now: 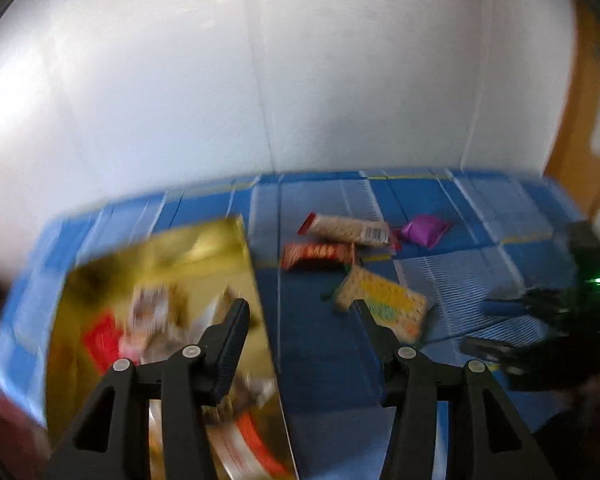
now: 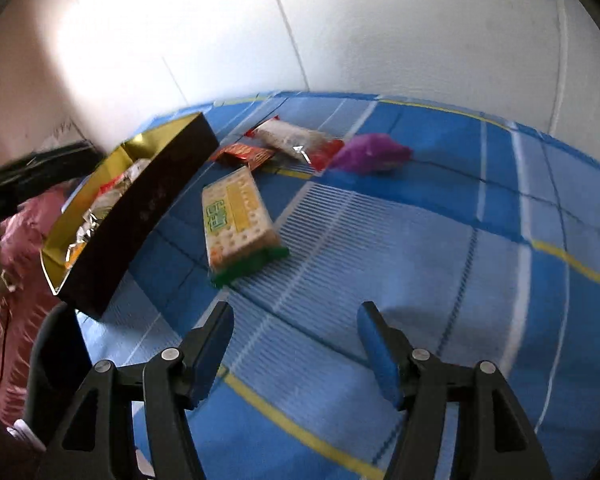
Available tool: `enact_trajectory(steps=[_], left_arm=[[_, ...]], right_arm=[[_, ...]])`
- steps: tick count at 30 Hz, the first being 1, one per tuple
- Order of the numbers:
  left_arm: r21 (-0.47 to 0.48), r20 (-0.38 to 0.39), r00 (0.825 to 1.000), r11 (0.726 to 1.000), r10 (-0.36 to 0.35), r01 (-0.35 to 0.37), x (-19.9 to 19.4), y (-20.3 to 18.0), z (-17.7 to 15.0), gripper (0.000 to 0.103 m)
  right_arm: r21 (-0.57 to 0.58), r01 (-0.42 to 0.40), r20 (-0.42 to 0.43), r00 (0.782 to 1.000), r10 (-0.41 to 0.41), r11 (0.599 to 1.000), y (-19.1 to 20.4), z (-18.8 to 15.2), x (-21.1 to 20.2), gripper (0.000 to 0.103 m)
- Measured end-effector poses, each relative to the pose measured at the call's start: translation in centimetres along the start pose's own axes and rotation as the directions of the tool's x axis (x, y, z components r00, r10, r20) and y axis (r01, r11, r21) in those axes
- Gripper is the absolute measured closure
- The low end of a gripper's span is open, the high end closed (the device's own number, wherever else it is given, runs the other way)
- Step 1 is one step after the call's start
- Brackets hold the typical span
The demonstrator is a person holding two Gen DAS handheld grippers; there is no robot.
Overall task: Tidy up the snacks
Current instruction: 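Move the left gripper over the cracker pack and small red wrapper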
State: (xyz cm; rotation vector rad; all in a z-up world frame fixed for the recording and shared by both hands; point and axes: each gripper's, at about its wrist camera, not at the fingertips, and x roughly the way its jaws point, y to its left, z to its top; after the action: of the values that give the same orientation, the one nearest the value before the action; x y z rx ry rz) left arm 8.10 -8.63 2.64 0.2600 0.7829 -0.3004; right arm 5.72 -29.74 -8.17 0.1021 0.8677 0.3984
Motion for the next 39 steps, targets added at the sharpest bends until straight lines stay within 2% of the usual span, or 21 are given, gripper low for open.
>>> enact_trajectory(steps=[2,6,7,8,10,12,14,20,22,24,25,27,29,30,31,33,35,37,38,39], left_arm=[[0.107,-0.033,0.999,0.994,-0.015,0.018,2.2,-0.8,1.5,0.051],[0.239,-0.113,0.994,0.97,-0.008,0.035,5.9,-1.3,3.6,0.053],[0.291,-0.117,0.993,0.957,0.017,0.018,6.6,-1.6,3.9,0.053],[0.368,-0.137,0.99,0.93,0.029,0.024,7.7,-2.2,4.2,0.053],[0.45,-0.161,0.986,0.892,0.046,0.032,9.2,-2.9,4.1,0.053],[0.497,-0.201,0.979,0.865,0.037,0.07,10.6,-3.2,4.0,0.054],[0.544,-0.224,0.973,0.835,0.058,0.076,12.4,-3.4,3.8,0.054],[0.566,-0.278,0.96,0.813,0.03,0.138,15.2,-3.1,4.2,0.054],[0.564,-0.292,0.956,0.812,0.024,0.152,15.9,-3.1,4.2,0.053],[0.539,-0.306,0.952,0.824,-0.005,0.177,16.3,-2.8,4.8,0.053],[0.526,-0.316,0.949,0.83,-0.015,0.188,16.4,-2.8,5.0,0.055],[0.5,-0.337,0.94,0.839,-0.042,0.217,16.4,-2.9,5.0,0.074],[0.489,-0.372,0.923,0.823,-0.103,0.289,15.7,-3.4,4.5,0.084],[0.465,-0.415,0.894,0.805,-0.169,0.368,15.0,-3.9,4.0,0.085],[0.459,-0.44,0.874,0.784,-0.208,0.418,14.3,-4.4,3.5,0.089],[0.471,-0.454,0.855,0.747,-0.251,0.469,12.9,-5.3,2.6,0.089],[0.464,-0.456,0.843,0.732,-0.286,0.499,11.8,-5.7,2.3,0.088],[0.446,-0.445,0.841,0.739,-0.307,0.505,11.1,-5.5,2.6,0.088],[0.44,-0.432,0.848,0.75,-0.307,0.495,10.8,-5.4,2.9,0.087],[0.441,-0.408,0.866,0.768,-0.289,0.464,10.8,-5.1,3.3,0.082]], right_arm=[[0.022,-0.015,0.041,0.999,0.015,1.0,-0.4,-0.9,-0.6,0.038],[0.066,-0.069,0.09,0.994,0.063,0.995,-1.2,-1.6,-1.4,0.038],[0.074,-0.077,0.094,0.993,0.07,0.994,-1.5,-1.5,-1.4,0.038],[0.081,-0.083,0.1,0.992,0.075,0.993,-1.5,-1.5,-1.4,0.038],[0.085,-0.09,0.105,0.991,0.081,0.992,-1.6,-1.3,-1.5,0.038],[0.081,-0.087,0.105,0.991,0.078,0.993,-1.6,-1.2,-1.5,0.038],[0.074,-0.082,0.105,0.992,0.074,0.994,-1.4,-1.2,-1.3,0.038],[0.063,-0.087,0.111,0.991,0.079,0.994,-1.6,-1.1,-1.1,0.038],[0.06,-0.089,0.114,0.99,0.082,0.994,-1.6,-0.9,-0.9,0.038],[0.056,-0.089,0.116,0.99,0.082,0.994,-1.7,-0.8,-0.9,0.038],[0.055,-0.089,0.116,0.99,0.082,0.995,-1.7,-0.9,-0.9,0.038],[0.052,-0.088,0.117,0.99,0.081,0.995,-1.7,-0.8,-0.9,0.038],[0.051,-0.086,0.118,0.99,0.08,0.995,-1.7,-0.8,-1.0,0.038],[0.051,-0.086,0.118,0.99,0.08,0.995,-1.7,-0.8,-1.0,0.038],[0.051,-0.084,0.119,0.99,0.078,0.995,-1.7,-0.8,-1.0,0.038],[0.05,-0.083,0.119,0.99,0.077,0.995,-1.7,-0.9,-0.9,0.038],[0.051,-0.082,0.119,0.99,0.076,0.995,-1.7,-0.8,-0.9,0.038],[0.054,-0.082,0.12,0.99,0.075,0.995,-1.7,-0.8,-0.9,0.038],[0.055,-0.083,0.12,0.99,0.076,0.995,-1.7,-0.8,-0.9,0.038],[0.056,-0.083,0.12,0.99,0.076,0.995,-1.7,-0.8,-0.9,0.038]])
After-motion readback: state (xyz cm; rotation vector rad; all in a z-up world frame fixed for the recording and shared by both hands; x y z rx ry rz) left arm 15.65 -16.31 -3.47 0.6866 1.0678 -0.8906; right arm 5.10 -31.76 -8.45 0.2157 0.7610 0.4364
